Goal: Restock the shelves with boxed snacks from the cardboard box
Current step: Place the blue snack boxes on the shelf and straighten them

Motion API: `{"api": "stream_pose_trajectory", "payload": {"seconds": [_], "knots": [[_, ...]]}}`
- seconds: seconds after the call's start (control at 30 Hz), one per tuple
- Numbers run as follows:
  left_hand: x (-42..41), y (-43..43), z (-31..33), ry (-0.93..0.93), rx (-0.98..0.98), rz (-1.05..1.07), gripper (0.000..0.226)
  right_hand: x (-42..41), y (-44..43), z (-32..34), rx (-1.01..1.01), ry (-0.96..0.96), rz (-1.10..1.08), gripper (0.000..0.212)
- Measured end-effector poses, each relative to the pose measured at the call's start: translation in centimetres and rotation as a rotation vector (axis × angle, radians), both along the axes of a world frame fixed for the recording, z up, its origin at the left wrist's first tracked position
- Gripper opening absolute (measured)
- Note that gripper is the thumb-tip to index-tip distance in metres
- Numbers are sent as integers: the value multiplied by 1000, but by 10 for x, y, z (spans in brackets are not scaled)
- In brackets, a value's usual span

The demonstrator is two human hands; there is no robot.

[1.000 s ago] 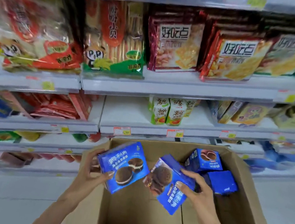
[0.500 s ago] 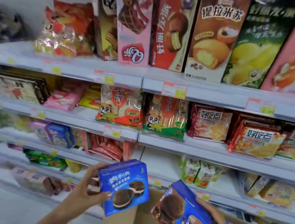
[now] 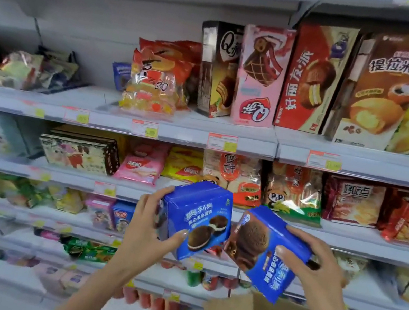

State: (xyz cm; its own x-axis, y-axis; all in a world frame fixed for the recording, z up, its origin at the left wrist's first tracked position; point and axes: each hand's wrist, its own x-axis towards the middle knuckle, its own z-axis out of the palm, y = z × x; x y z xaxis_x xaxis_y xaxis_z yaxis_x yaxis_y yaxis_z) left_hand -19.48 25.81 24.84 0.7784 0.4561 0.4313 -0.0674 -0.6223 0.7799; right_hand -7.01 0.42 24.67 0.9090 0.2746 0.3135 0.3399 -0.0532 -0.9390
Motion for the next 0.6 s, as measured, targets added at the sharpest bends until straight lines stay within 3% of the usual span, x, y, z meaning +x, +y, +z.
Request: {"api": "stream_pose_trajectory", "payload": {"seconds": [0.23, 0.6], "knots": [[-25, 76, 6, -10, -12, 2, 70, -18, 69, 3, 0, 55, -41, 31], [-97, 145, 24, -95, -29, 230, 76, -51, 161, 25, -41, -6, 208, 41]]}}
